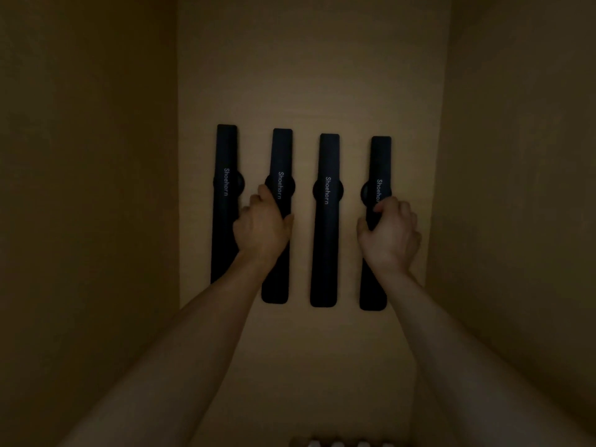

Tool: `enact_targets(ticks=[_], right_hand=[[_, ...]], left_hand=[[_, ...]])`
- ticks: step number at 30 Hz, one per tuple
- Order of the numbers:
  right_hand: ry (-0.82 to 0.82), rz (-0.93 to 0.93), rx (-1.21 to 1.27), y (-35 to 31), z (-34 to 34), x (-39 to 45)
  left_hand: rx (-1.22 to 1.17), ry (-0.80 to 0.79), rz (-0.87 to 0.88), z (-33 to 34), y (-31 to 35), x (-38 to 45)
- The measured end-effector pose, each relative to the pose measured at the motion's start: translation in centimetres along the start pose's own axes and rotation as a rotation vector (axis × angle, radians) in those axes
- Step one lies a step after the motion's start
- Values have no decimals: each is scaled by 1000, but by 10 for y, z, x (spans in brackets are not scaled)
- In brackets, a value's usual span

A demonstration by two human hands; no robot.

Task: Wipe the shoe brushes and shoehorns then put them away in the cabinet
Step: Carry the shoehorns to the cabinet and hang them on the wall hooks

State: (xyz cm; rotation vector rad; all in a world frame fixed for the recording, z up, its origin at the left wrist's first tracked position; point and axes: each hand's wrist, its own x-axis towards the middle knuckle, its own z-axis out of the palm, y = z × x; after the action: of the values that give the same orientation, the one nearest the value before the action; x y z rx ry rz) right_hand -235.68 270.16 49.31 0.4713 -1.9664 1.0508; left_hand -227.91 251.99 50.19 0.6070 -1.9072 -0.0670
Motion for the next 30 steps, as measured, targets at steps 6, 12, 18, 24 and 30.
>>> enact_targets(ticks=[6, 12, 18, 24, 30], right_hand=[[-101, -91, 21, -13, 11, -11], [-147, -114, 52, -21, 11, -14], [-184, -116, 52, -28, 12, -15], [-190, -111, 74, -32, 14, -16], [-203, -68, 77, -33, 21, -17]], left_hand=[[-69, -23, -10, 7, 2, 3], [-70, -39, -10, 7, 1, 5], [-86, -54, 0, 5, 0, 9], [-88, -68, 2, -6, -5, 8], [118, 128, -39, -29, -52, 4]])
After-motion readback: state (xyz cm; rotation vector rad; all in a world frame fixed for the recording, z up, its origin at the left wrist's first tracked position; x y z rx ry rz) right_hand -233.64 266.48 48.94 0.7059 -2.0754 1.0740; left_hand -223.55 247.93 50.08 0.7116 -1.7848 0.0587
